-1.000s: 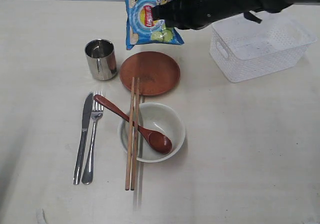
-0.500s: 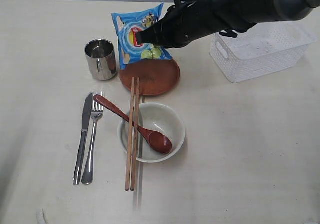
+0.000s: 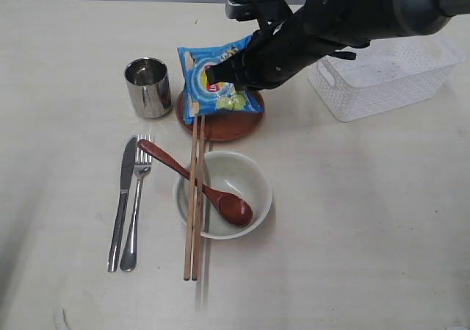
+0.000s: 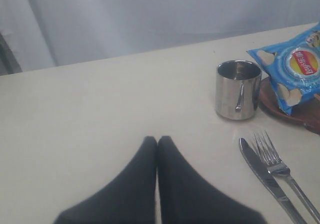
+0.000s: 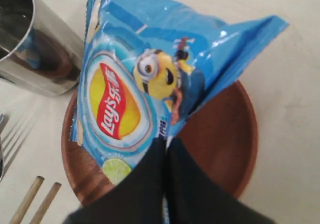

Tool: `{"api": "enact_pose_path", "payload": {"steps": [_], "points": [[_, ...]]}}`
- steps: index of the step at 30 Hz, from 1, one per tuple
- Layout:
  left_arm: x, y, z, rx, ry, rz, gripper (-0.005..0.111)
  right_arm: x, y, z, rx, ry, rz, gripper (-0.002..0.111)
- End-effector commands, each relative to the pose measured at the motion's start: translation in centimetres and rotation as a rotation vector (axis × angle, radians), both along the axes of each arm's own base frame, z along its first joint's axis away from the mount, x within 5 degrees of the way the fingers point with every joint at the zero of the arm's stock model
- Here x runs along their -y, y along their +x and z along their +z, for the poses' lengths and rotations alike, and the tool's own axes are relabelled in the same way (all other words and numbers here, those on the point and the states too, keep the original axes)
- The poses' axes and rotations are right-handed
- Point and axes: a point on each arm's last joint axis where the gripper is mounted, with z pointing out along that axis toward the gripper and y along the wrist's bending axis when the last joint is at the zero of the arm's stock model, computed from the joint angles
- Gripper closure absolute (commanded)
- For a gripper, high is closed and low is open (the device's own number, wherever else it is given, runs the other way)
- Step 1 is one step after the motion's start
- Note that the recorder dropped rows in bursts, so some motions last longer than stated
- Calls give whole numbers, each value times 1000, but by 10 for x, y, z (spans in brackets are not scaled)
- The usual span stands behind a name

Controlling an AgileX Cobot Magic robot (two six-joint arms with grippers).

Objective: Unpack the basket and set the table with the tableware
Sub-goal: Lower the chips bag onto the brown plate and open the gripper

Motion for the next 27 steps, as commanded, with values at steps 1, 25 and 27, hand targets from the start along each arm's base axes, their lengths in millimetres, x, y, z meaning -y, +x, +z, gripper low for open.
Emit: {"api": "enact_pose_path", "payload": {"steps": [1, 25, 27], "points": [[0, 0, -1, 0, -9, 2, 107, 0, -1, -2, -45, 16, -35, 109], [0, 0, -1, 0, -9, 2, 107, -2, -7, -3, -145, 50, -70, 63], [0, 0, -1, 0, -9, 2, 107, -2, -7, -3, -149, 56, -80, 59]]}}
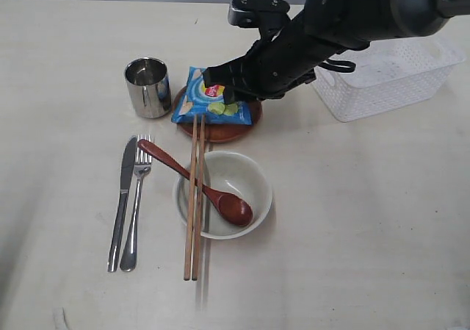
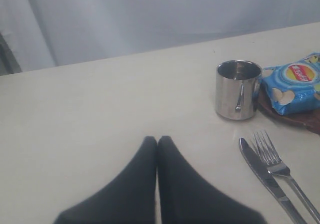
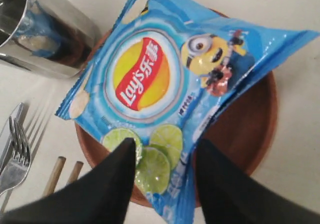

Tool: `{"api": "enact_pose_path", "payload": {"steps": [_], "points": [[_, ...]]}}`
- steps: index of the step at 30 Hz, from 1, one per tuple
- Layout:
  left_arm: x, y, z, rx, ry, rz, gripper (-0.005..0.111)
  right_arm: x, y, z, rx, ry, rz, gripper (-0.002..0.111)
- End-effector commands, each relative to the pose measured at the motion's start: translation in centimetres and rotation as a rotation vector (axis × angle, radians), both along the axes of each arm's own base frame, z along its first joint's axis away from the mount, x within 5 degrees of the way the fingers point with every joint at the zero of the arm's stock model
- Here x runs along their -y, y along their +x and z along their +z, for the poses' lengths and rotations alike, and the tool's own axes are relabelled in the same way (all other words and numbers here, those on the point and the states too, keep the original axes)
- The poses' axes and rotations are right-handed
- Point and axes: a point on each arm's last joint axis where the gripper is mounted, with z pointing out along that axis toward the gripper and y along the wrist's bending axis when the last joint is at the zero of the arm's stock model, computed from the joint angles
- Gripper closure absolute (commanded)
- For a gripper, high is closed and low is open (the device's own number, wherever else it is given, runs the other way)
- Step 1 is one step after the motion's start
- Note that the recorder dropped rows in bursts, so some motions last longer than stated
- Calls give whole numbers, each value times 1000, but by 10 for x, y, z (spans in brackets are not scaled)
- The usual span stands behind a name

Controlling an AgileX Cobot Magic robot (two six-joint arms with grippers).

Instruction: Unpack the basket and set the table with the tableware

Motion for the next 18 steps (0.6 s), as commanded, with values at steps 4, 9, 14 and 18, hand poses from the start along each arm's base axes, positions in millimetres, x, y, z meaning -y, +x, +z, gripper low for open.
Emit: {"api": "enact_pose_path", "payload": {"steps": [4, 9, 14, 18], "points": [[0, 0, -1, 0, -9, 2, 107, 0, -1, 1, -17, 9, -13, 59], [0, 0, -1, 0, -9, 2, 107, 3, -2, 14, 15, 8, -1, 59], [0, 0, -1, 0, -9, 2, 107, 14, -3, 53, 96, 58, -29, 59], [0, 0, -1, 0, -9, 2, 107, 27, -12, 94, 217, 50, 5, 59]]}}
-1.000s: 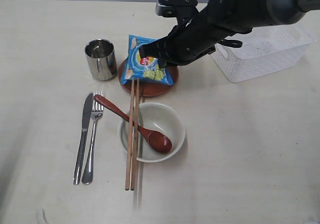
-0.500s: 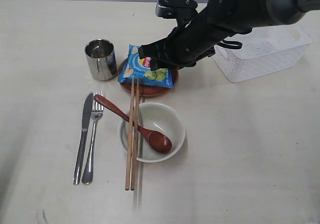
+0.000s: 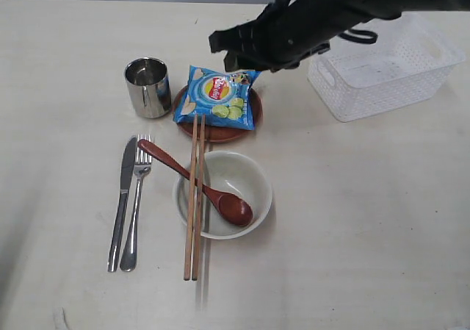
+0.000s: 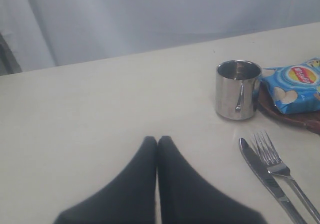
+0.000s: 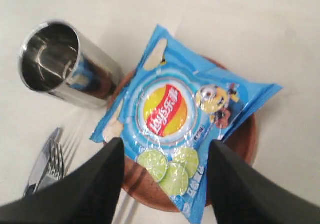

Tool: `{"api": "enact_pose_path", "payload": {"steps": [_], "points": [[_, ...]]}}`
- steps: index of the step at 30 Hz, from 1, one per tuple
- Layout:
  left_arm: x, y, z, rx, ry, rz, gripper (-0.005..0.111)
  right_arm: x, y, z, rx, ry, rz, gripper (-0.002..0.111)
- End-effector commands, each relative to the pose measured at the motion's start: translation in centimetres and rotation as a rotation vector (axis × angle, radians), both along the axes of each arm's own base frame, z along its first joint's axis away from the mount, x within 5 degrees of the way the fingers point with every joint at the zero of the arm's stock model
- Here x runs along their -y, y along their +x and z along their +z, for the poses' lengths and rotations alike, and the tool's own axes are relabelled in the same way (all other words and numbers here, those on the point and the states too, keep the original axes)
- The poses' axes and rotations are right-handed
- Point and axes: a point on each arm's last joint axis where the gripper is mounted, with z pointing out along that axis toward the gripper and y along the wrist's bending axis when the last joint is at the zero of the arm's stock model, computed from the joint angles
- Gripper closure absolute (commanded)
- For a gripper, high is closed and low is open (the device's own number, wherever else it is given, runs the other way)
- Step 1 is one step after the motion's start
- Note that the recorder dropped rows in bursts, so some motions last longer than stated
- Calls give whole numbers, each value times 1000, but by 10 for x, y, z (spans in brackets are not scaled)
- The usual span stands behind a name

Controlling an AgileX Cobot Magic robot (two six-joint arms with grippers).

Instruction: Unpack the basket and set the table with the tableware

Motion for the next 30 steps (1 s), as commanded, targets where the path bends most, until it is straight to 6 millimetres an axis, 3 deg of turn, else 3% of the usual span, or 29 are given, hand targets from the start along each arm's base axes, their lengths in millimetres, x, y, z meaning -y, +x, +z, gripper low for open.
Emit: {"api": "enact_pose_path", "payload": {"steps": [1, 9, 18, 22, 30], "points": [[0, 0, -1, 0, -9, 2, 107, 15, -12, 48, 142, -21, 39, 59], [0, 0, -1, 0, -9, 2, 107, 40, -57, 127, 303, 13, 84, 59], [0, 0, -1, 0, -9, 2, 107, 83, -137, 215, 570, 146, 75, 59], [0, 0, -1, 0, -9, 2, 107, 102, -175, 237, 640, 181, 87, 59], [0, 0, -1, 0, -9, 2, 107, 140, -246, 262, 779, 217, 106, 59]]}}
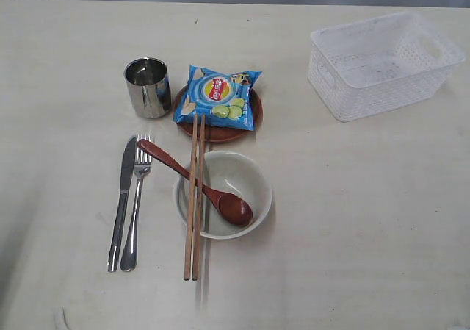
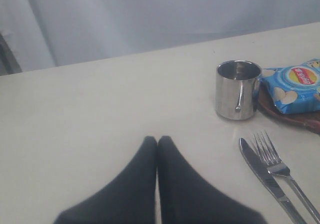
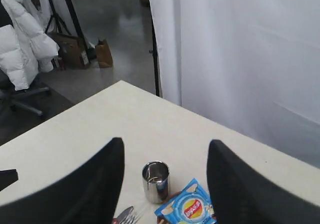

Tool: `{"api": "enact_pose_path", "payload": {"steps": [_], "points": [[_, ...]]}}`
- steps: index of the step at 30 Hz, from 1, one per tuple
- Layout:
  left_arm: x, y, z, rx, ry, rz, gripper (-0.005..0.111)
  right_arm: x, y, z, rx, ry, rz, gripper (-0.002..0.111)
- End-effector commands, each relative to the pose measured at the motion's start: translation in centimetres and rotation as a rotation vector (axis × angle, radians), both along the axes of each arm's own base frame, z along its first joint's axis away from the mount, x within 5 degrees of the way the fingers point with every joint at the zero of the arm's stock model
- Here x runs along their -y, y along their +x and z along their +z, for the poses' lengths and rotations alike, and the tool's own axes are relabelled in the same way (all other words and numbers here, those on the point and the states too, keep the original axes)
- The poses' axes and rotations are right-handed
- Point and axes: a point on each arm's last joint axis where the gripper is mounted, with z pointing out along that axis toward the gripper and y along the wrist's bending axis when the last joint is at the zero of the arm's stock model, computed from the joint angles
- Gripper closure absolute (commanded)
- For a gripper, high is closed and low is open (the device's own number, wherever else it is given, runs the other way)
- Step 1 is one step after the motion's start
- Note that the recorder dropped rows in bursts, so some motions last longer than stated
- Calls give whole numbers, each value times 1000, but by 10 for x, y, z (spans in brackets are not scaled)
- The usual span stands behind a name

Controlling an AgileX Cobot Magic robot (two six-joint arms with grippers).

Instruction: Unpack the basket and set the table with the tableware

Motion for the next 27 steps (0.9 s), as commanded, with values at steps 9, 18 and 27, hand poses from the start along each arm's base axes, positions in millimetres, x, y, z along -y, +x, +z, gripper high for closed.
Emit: {"api": "enact_pose_path", "payload": {"steps": [9, 18, 27], "points": [[0, 0, -1, 0, -9, 2, 107, 58, -104, 24, 269, 126, -5, 59], [0, 0, -1, 0, -9, 2, 107, 99, -178, 18, 464, 239, -6, 59], [0, 0, -1, 0, -9, 2, 107, 130, -235, 1, 617, 322, -6, 59]]}}
